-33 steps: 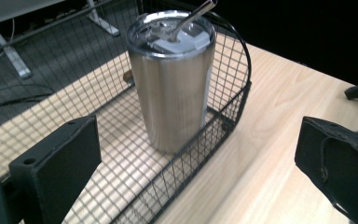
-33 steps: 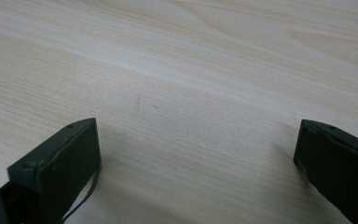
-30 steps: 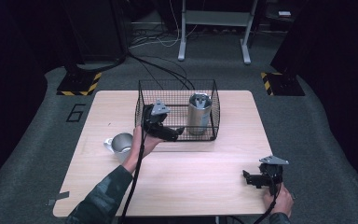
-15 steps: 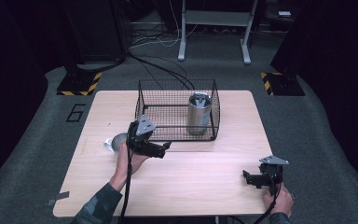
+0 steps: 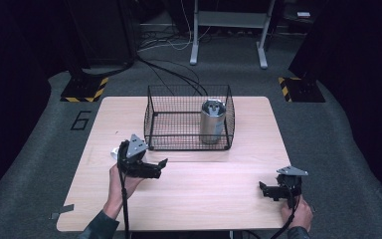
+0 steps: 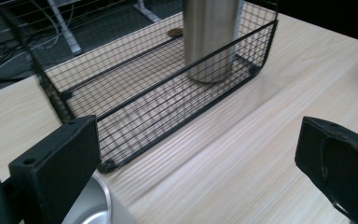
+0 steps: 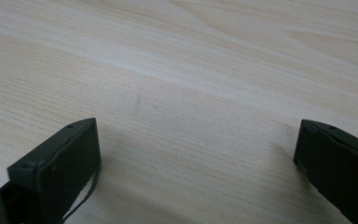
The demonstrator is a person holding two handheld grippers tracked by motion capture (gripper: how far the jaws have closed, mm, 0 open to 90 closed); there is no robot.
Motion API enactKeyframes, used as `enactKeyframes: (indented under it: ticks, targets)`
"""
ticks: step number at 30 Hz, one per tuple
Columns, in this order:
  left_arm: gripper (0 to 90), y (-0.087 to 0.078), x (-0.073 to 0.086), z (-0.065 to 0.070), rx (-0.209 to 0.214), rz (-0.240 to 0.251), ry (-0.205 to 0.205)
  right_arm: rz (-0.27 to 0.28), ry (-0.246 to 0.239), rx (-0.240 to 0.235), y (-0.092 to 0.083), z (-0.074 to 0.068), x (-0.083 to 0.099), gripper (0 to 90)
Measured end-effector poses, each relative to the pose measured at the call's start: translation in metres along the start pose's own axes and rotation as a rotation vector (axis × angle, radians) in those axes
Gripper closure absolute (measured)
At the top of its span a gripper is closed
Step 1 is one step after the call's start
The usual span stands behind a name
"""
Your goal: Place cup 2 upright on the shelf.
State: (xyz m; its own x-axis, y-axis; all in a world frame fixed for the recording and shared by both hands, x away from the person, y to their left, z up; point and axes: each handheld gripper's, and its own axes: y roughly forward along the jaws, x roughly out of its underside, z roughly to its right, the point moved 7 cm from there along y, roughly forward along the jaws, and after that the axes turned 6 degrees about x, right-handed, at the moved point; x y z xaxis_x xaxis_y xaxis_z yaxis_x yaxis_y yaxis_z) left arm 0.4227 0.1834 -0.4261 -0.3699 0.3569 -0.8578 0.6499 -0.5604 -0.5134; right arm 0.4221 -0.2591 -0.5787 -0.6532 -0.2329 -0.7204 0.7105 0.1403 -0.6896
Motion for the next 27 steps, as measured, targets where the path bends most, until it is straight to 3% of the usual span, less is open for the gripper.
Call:
enactKeyframes:
  ticks: [9, 16, 17, 20, 27]
  targets:
    - [0.0, -0.017, 0.015, -0.031, -0.092, 0.025, -0.069, -0.001, 0.000, 0.000, 0.000, 0.000, 0.000, 0.0]
    - [0.0, -0.017, 0.015, -0.031, -0.092, 0.025, -0.069, -0.001, 0.004, -0.001, 0.000, 0.000, 0.000, 0.0]
    - [0.0, -0.016, 0.032, -0.062, -0.116, 0.021, -0.152, -0.001, 0.004, -0.001, 0.000, 0.000, 0.000, 0.0]
    - [0.0, -0.012, 0.038, -0.069, -0.133, 0.011, -0.163, 0.000, 0.000, 0.000, 0.000, 0.000, 0.000, 0.0]
    - [0.0, -0.002, 0.049, -0.083, -0.114, -0.011, -0.181, 0.000, 0.007, -0.002, 0.000, -0.001, 0.000, 0.0]
